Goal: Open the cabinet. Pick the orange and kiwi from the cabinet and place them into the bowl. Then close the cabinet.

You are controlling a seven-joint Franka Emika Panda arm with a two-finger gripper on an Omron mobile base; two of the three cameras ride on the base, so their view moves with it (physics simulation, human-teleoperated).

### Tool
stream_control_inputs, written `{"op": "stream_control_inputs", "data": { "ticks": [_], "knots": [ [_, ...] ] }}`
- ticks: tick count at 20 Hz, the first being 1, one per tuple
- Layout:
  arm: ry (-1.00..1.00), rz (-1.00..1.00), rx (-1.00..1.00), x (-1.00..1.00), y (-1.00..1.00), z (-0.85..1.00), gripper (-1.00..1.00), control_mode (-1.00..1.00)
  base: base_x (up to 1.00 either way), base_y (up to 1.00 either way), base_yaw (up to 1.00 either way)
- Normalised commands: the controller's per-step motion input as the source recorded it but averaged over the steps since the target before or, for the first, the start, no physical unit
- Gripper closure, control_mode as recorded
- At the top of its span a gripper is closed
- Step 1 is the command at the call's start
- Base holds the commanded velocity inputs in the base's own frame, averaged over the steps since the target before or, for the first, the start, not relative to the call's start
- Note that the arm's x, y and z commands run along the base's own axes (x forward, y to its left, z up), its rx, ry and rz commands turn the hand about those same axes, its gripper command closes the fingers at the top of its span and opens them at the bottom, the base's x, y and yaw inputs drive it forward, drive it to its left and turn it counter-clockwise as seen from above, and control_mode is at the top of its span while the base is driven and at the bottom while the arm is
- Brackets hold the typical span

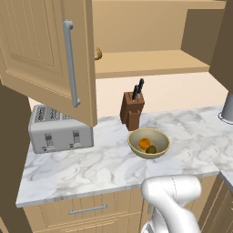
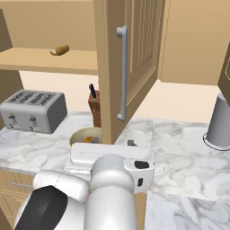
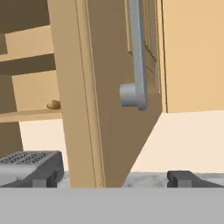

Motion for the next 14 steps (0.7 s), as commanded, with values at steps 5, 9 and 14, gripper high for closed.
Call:
{"op": "stream_control_inputs", "data": {
  "ticks": [5, 9, 14],
  "knots": [
    [-0.02, 0.14, 0.0, 0.42, -0.23, -0.2, -1.0, -1.0, 0.0, 0.0, 0.0],
    [-0.07, 0.14, 0.0, 0.33, -0.12, -0.11, -1.0, -1.0, 0.0, 0.0, 0.0],
    [-0.15, 0.18, 0.0, 0.14, 0.0, -0.02, -1.0, -1.0, 0.0, 0.0, 0.0]
  ]
}}
